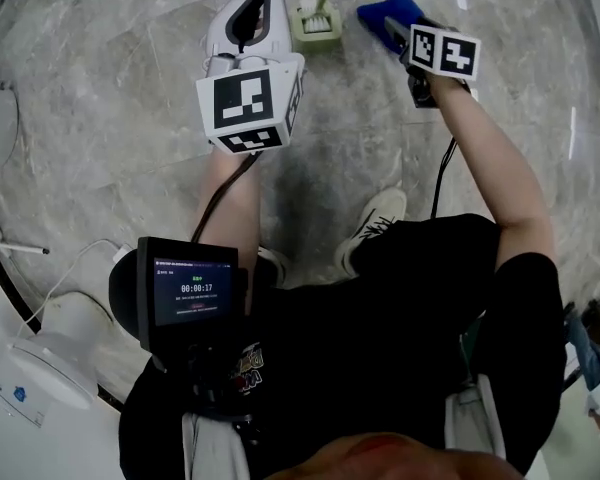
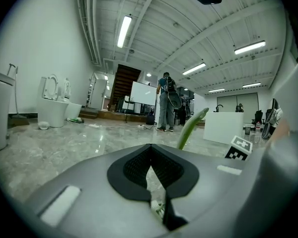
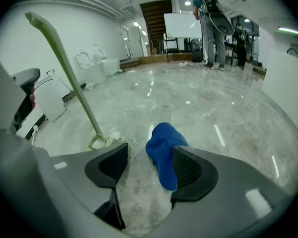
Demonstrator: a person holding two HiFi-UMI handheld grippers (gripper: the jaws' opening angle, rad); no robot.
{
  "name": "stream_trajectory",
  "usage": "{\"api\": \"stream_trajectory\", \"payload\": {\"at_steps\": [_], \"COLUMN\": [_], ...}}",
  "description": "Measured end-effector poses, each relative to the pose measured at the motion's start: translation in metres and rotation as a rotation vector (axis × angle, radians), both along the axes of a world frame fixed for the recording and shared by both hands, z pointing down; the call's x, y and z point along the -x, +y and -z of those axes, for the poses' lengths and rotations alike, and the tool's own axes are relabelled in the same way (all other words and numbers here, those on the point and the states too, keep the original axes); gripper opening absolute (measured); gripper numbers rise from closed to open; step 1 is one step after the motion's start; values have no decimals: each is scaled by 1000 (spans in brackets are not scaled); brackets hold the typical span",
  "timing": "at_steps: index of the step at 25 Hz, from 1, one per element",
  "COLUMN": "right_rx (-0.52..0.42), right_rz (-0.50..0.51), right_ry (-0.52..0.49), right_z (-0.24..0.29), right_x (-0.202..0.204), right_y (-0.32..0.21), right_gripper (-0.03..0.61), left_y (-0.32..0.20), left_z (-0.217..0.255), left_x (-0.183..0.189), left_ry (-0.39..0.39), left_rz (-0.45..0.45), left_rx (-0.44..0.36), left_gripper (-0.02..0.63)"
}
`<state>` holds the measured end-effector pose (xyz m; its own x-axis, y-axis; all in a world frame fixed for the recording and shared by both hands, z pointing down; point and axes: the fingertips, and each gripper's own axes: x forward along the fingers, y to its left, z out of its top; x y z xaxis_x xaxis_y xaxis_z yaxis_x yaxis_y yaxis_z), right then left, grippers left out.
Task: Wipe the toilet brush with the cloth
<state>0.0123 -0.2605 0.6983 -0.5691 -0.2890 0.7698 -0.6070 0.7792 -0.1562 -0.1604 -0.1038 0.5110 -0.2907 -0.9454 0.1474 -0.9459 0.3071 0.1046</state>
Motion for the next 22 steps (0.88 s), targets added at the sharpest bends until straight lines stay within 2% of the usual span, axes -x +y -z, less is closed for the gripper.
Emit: {"api": "stream_trajectory", "payload": {"at_steps": [3,5,8,10,12,14,16,19,22], "right_rx": [59,85,70,-22,-179,-367,-514,-599,-647], "right_rz": [15,45,66,72,116,215,311,377,419], "right_ry": [81,151,214,189,142,69,-26,-138,-158], "right_z": [-26,-42,-49,-27,15,70,126,183,206], "right_x": [-9,-18,-27,-20,-3,22,49,78,87], "right_y": [8,20,30,27,27,37,53,75,87], "right_gripper": [273,310,333,336,334,331,320,299,293], "left_y": [-2,-2,1,2,2,2,0,-2,-4], "left_z": [1,-1,-3,-2,-2,-3,-3,-2,5], "left_x": [-3,-2,3,6,6,6,5,5,0], "left_ry": [-6,-14,4,13,14,14,16,19,15], "left_rz": [-10,-9,7,14,16,13,10,9,4], "left_rx": [1,8,7,1,0,3,3,-1,-5], "left_gripper": [14,14,14,14,14,14,14,14,14]}}
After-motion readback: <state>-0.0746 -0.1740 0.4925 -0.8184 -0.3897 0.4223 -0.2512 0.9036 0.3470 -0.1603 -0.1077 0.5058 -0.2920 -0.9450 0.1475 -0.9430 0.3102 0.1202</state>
